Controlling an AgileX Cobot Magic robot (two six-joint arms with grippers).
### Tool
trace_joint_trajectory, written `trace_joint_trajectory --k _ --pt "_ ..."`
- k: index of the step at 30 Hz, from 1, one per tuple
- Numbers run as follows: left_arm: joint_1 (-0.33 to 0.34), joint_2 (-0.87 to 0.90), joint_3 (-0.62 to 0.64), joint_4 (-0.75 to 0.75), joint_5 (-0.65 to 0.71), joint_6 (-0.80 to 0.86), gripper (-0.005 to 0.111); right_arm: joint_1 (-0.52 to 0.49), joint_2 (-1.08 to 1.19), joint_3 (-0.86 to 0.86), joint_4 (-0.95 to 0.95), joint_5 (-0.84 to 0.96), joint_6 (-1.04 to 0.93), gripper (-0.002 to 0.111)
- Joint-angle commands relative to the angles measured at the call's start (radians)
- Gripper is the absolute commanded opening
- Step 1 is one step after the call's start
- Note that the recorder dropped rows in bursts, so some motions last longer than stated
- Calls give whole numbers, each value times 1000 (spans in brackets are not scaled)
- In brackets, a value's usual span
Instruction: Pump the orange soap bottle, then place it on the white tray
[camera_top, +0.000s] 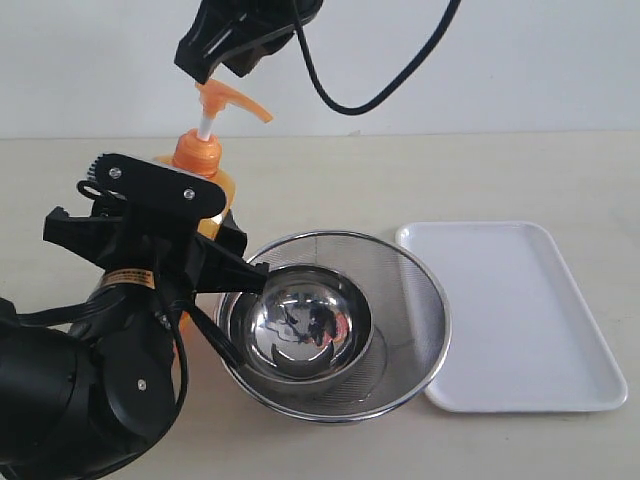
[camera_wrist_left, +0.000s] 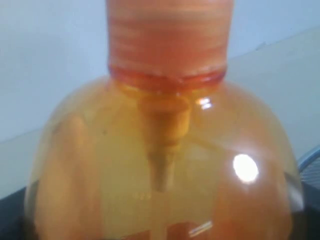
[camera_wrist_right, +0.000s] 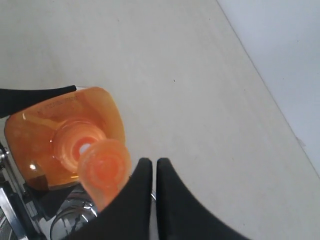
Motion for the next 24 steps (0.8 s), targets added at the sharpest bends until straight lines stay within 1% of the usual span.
trace_joint_trajectory --k 1,6,9,24 --pt "-6 -5 -7 33 1 11 5 -2 -4 -8 10 10 5 0" --pt "-6 -5 -7 33 1 11 5 -2 -4 -8 20 14 5 0" --pt "-6 -5 -7 33 1 11 5 -2 -4 -8 57 18 -4 0" --pt "-6 -5 -7 35 1 -20 5 -2 0 -8 77 34 -10 0"
